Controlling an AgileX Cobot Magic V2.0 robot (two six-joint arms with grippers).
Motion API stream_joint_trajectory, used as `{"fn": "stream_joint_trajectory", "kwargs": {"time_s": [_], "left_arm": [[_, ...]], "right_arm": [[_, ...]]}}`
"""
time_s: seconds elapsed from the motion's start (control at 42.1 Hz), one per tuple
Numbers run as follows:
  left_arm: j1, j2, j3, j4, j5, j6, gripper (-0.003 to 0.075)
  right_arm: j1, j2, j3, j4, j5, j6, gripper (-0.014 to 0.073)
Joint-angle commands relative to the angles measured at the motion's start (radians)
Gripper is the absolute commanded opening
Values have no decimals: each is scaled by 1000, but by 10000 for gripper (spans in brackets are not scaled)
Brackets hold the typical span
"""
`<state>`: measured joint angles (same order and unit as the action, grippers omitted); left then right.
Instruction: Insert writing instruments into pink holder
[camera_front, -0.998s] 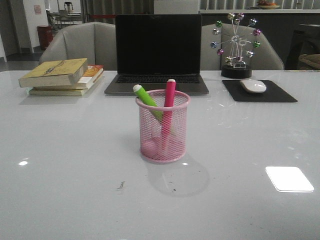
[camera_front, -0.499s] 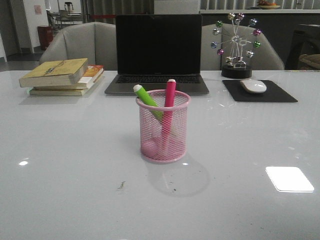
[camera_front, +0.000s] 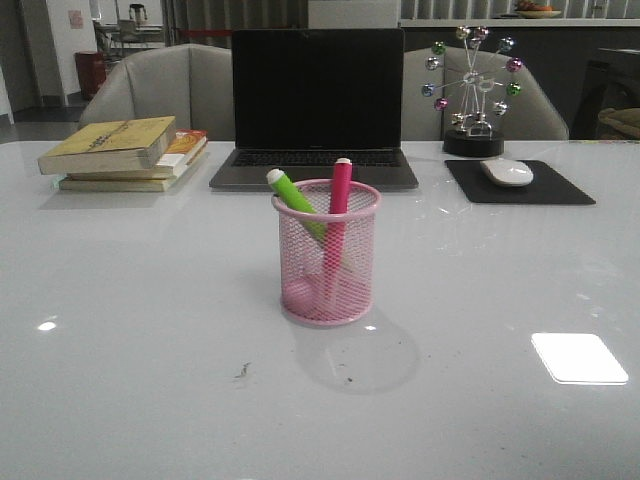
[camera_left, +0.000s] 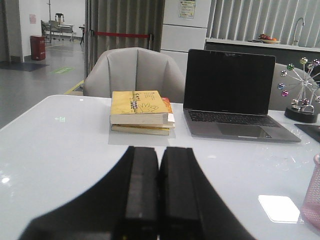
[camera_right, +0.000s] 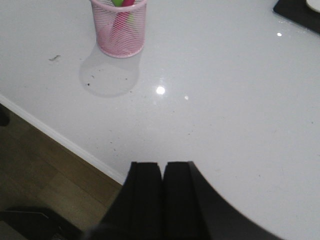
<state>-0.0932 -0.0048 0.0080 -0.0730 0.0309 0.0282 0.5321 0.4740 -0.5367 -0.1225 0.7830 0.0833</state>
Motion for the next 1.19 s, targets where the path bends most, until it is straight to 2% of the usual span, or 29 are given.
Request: {"fn": "stream_joint_trajectory", "kwargs": {"time_s": [0.0, 0.214, 0.333, 0.428, 0.571, 1.165], "left_arm": [[0, -19, 1, -9, -78, -5, 99], [0, -19, 1, -9, -78, -5, 99], [0, -19, 1, -9, -78, -5, 99], [0, -19, 1, -9, -78, -5, 99], [0, -19, 1, -9, -78, -5, 99], [0, -16, 1, -9, -78, -5, 99]], "right_arm": [[-76, -47, 51, -10, -176, -8, 29], [-312, -278, 388, -16, -768, -7, 29], [-397, -406, 507, 1, -918, 0, 29], [-445, -470, 553, 36, -941, 22, 29], [-482, -507, 552, 47, -857, 21, 29], [-482, -508, 552, 45, -819, 21, 29]]}}
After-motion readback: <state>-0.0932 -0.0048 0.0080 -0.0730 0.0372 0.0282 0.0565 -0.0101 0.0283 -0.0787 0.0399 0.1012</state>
